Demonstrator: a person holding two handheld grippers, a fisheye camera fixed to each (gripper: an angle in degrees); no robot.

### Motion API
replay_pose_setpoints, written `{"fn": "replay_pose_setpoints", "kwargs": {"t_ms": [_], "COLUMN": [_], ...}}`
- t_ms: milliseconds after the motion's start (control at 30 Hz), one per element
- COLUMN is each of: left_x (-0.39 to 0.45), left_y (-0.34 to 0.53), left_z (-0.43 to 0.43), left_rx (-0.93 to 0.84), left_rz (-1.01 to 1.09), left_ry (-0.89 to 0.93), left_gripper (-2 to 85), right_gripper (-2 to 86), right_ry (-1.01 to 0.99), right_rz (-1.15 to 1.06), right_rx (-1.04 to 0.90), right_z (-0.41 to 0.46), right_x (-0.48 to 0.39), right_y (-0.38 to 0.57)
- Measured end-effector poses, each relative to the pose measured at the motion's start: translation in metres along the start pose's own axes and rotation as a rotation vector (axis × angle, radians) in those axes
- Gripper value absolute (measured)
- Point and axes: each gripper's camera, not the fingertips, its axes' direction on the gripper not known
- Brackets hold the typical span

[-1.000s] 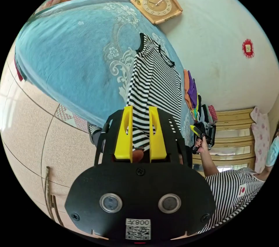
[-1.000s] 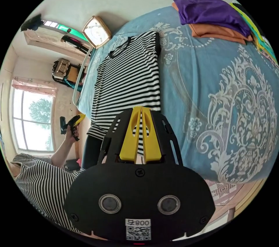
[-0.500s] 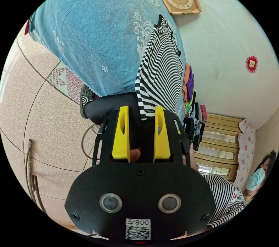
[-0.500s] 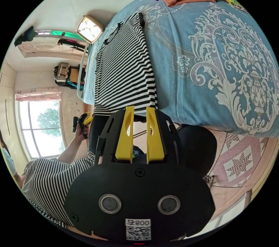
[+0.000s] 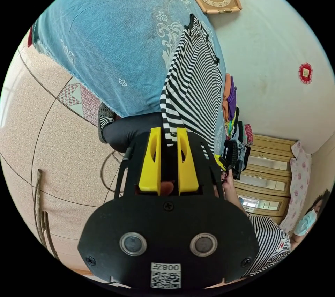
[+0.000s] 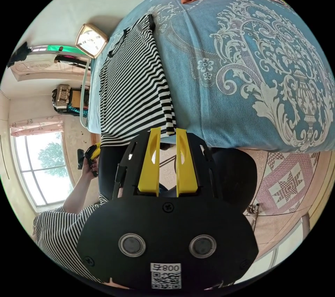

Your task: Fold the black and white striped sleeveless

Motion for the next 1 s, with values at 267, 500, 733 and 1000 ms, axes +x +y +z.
{"fn": "replay_pose_setpoints", "kwargs": {"t_ms": [267,500,733,1000], "left_x": [-0.014,-0.03,-0.043,-0.052], "left_y": [0.021,0.044,0.062,0.082], "left_z": [-0.014,-0.031,-0.037,-0.047], "left_rx": [-0.001,0.019,0.014,0.035], "left_rz": [0.002,-0.004,-0.015,-0.007], "left_ry": [0.043,0.094,0.096,0.17], "left_gripper": [3.1,2.4,2.3,2.2], "right_gripper": [7.2,6.8,6.3,2.4], "right_ry": [0.084,0.101,0.13,0.055], "right_rz": [0.014,0.0,0.006,-0.015], "right_rx": [-0.027,0.003,-0.007,-0.018], "right_z": [0.016,0.009,0.012,-0.003], "right_x": [-0.02,-0.033,-0.046,-0.05], "right_y": [0.004,0.02,0.032,0.05]}}
